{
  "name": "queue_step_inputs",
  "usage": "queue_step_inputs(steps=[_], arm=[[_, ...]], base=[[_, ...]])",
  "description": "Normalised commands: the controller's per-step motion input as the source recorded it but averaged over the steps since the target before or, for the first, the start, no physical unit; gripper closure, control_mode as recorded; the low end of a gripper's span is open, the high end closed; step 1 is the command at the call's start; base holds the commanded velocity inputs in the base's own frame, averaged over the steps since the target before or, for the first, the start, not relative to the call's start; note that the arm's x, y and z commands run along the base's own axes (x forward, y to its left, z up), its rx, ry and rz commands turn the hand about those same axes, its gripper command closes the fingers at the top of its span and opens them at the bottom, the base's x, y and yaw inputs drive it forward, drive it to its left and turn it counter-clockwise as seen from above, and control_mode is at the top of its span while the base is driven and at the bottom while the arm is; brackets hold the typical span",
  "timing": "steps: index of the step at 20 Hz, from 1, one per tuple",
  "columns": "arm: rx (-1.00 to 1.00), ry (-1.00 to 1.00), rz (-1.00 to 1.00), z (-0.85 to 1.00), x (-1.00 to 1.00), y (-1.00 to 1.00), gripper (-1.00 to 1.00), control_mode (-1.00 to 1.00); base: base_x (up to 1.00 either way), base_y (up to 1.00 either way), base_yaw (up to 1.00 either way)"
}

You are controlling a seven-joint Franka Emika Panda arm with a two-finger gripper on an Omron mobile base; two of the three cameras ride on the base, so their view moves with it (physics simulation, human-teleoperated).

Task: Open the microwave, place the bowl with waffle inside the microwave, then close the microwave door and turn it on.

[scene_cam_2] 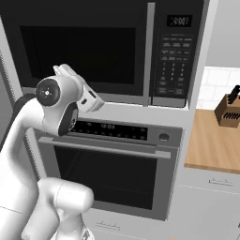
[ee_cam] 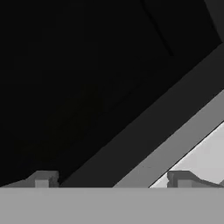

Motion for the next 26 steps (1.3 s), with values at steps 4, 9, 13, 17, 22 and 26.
queue_step_inputs(steps=[4, 9, 13, 17, 22, 26], arm=[[0.17, -0.02, -0.07, 0.04, -1.0, -1.0, -1.0, -1.0], [0.27, 0.0, -0.03, 0.21, -1.0, -1.0, -1.0, -1.0], [0.42, 0.01, 0.0, 0.43, -0.37, -1.0, 1.0, -1.0], [0.6, 0.0, 0.0, 0.54, 0.0, -0.95, 1.0, -1.0], [0.67, 0.0, 0.01, 0.26, 0.0, -0.46, 1.0, -1.0], [0.3, 0.0, 0.0, -0.09, 0.05, -0.03, 1.0, -1.0]], base=[[0.0, 0.0, 0.0], [0.0, 0.0, 0.0], [0.0, 0.0, 0.0], [0.0, 0.0, 0.0], [0.0, 0.0, 0.0], [0.0, 0.0, 0.0]])
